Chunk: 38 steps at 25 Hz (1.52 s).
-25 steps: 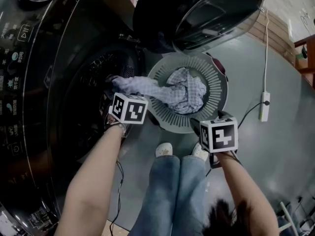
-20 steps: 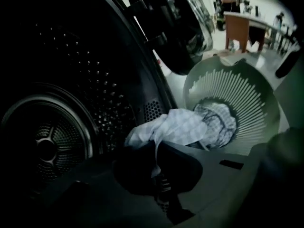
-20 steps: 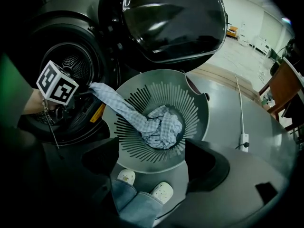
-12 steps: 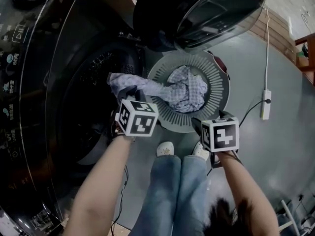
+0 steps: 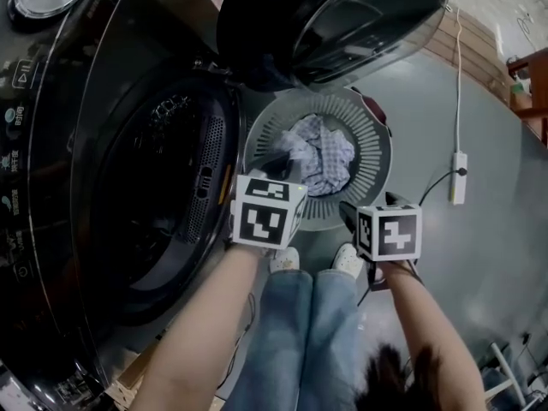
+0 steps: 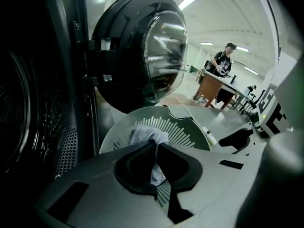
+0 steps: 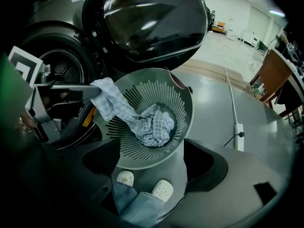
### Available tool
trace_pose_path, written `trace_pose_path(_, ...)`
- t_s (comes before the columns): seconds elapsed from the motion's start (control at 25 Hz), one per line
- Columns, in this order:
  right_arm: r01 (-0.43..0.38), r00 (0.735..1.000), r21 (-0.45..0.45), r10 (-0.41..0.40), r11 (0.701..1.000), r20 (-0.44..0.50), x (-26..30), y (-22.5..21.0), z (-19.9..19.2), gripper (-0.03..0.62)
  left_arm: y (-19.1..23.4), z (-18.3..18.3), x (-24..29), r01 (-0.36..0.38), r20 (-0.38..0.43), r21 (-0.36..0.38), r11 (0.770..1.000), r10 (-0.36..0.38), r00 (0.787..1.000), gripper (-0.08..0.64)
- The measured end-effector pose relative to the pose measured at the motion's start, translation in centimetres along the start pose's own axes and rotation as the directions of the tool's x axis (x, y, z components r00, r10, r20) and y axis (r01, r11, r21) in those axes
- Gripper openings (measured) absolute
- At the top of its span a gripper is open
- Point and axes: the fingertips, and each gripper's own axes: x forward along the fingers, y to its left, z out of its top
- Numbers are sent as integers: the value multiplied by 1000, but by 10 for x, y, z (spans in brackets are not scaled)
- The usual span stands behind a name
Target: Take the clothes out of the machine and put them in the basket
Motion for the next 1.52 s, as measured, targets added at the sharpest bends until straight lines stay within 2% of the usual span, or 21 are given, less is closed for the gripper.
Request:
trace_pose_path(0.12,21,1000,12,-21,1000,11,-2,-6,0,416,-3,-5,4,-18,-13,21,1000,18,1000,6)
trace_pose_path(0.16,30,999,17,-30,999,18,-2,-8,1,415,-3,-8,7,-22,-21,22,1000,22,1000,66)
trace_pose_path(0.2,36,999,23,-36,999,23,-3,-9,1,414,-5,-11,10,-9,-32,9,1000,9,999,351)
trace_pose_path(0.24,39,999,30,-39,999,27,-3,-10,1,414,-8,-15,12,14,-43,-15,1000,-15,999,478)
trace_pose_path(0.28,39,999,34,-40,999,29,-3,-10,0,414,-11,-17,13,32,-53,-38,999,-34,998,493)
trace_pose_path(0.36,35,999,37,-36,999,29,-2,-9,0,413,-11,-21,13,38,-62,-56,998,-42,997,506)
trace_pose_path(0.56,25,999,31,-25,999,27,0,-5,-3,413,-7,-30,12,7,-83,-42,999,-11,996,506)
trace_pose_path(0.76,15,999,46,-16,999,30,4,-3,-7,409,15,-42,-3,-115,-106,-47,992,110,988,506)
trace_pose_path(0.92,2,1000,9,-2,1000,25,6,4,-11,407,34,-49,-19,-181,-90,-42,983,176,980,506)
trace_pose_path(1.04,-8,1000,-30,9,1000,20,10,12,-13,405,40,-62,-25,-196,-112,-16,981,193,975,506)
trace_pose_path(1.28,-17,1000,-24,17,1000,-4,16,25,-27,405,41,-90,-33,-224,-157,-11,974,220,963,506)
trace_pose_path(1.4,-20,1000,-35,20,999,-3,13,32,-25,405,57,-96,-47,-303,-171,-7,953,298,939,506)
trace_pose_path(1.48,-25,1000,-55,25,998,1,11,36,-21,405,74,-99,-61,-389,-185,-3,921,382,905,506)
trace_pose_path(1.52,-30,1000,-68,30,997,2,11,39,-19,405,84,-100,-69,-438,-191,3,899,431,882,506)
